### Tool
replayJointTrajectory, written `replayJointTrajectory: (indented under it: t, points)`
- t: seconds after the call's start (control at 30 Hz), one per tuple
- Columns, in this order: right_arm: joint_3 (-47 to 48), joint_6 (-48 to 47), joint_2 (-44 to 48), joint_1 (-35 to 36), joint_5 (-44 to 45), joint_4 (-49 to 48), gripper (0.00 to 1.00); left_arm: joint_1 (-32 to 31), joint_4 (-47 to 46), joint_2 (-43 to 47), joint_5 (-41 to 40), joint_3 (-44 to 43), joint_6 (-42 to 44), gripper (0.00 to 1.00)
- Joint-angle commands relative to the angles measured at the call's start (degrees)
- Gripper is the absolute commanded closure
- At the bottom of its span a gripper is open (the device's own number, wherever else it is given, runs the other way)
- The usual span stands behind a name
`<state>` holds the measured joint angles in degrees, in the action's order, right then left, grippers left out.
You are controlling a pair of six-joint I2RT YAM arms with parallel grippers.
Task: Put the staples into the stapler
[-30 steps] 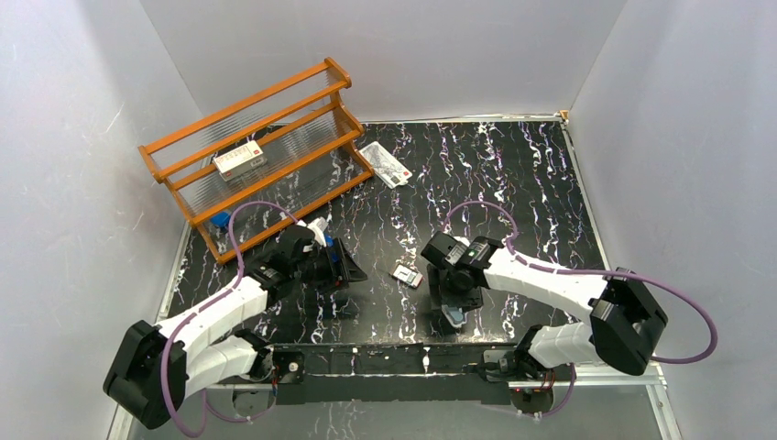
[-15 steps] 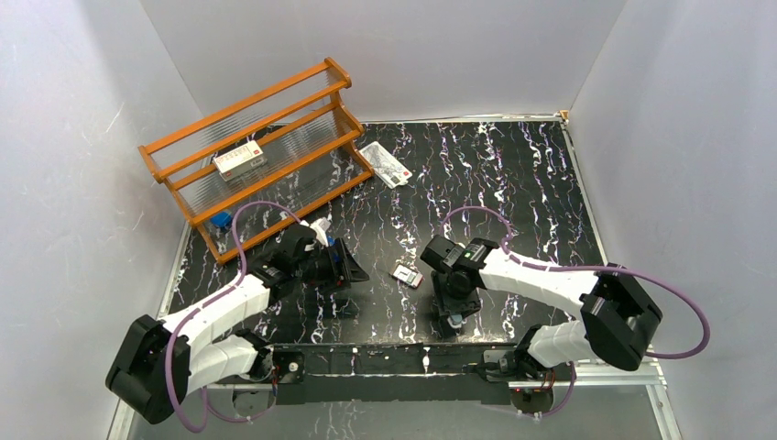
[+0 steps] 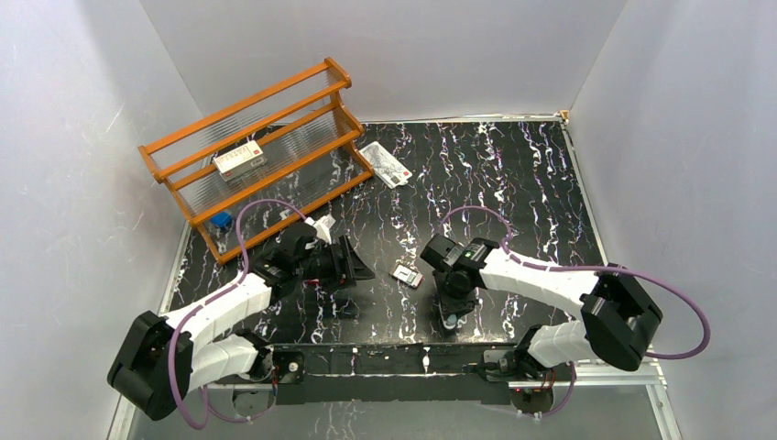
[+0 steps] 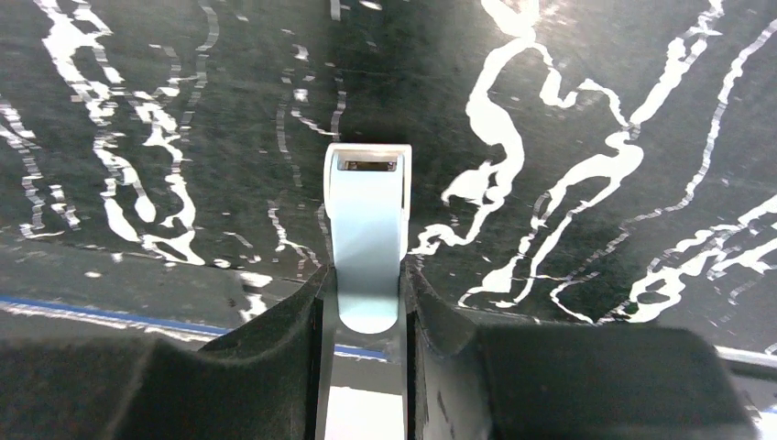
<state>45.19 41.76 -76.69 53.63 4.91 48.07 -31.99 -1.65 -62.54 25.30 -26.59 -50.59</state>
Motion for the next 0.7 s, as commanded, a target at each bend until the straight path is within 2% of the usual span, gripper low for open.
replayJointTrajectory:
  t: [0.0,0.1,0.3,0.5,0.57,0.67]
  points:
    - [0.9,0.9,3.2,-0.2,-6.0,-7.7,0.71,0.3,-4.3,1.1,4.2,1.2,-0.4,0.3]
    - [-0.6,2.9,5.3,-0.5,-11.0,-15.9,0.71,0.3,-7.7,1.6,6.1,3.2,-1.7,0.26]
    - [-8.2,13.1,9.8,-3.1,-18.0,-37.4,0.71,-0.3,-21.8,1.0,11.8,9.0,-8.1,0.26]
    - [-12.7,23.6,12.5,-5.4,-18.6,-47.4,0.71,-4.8,-22.7,-0.6,8.9,9.0,-7.5,0.26]
    - [-13.8,26.7,13.1,-5.9,-18.2,-49.3,0.71,-6.3,-23.1,-2.0,7.6,8.4,-7.0,0.29]
    - [-15.5,29.4,13.6,-6.6,-18.6,-51.5,0.71,-9.0,-22.9,-3.7,4.6,7.2,-6.3,0.42]
